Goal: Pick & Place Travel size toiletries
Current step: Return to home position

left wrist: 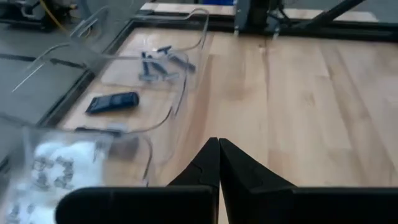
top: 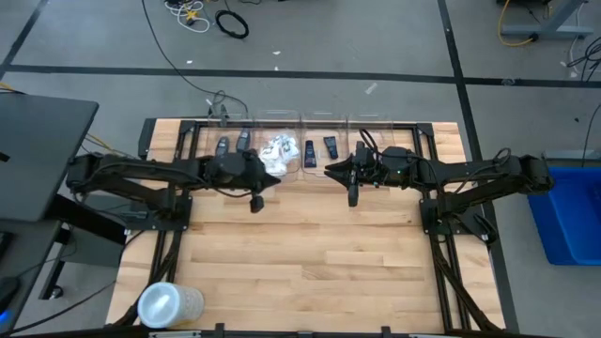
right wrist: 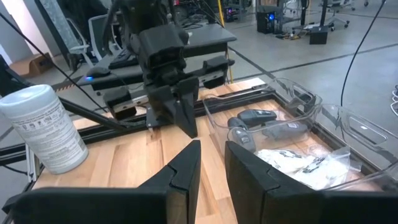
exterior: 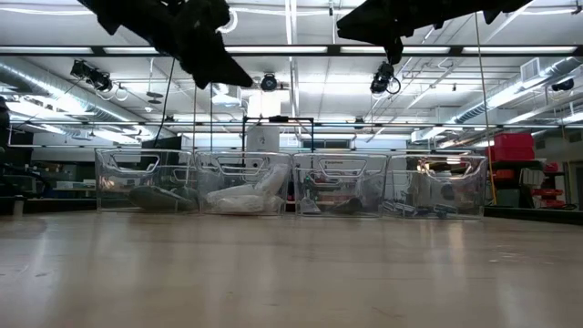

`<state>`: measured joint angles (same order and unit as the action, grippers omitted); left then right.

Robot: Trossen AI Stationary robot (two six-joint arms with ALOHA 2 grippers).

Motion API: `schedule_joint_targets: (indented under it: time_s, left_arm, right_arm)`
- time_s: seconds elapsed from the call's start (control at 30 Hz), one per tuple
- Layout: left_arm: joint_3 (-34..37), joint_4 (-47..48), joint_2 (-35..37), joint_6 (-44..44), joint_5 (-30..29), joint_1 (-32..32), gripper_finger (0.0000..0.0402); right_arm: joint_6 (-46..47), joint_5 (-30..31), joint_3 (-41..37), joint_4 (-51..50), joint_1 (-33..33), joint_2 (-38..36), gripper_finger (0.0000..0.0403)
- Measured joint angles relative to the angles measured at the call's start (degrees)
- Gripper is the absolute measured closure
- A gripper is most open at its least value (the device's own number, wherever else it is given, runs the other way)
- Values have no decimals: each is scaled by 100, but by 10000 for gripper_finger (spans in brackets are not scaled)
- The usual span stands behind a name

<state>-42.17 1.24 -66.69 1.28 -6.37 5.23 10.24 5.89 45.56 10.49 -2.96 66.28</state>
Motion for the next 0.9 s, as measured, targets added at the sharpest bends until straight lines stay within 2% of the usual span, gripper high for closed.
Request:
schedule_joint_targets:
  time_s: [0.3,0.7,0.9]
  left_arm:
    - [698,73,797,-200,-166,75,398]
    - [1896,63,1856,431,-238,133,398]
    - [2446,-356,1918,118,198,114,399]
  right_arm:
    - [0,2,0,4,0,0,321]
    - [0,0,0,4,0,0,320]
    - [0,0,0,2,0,0,322]
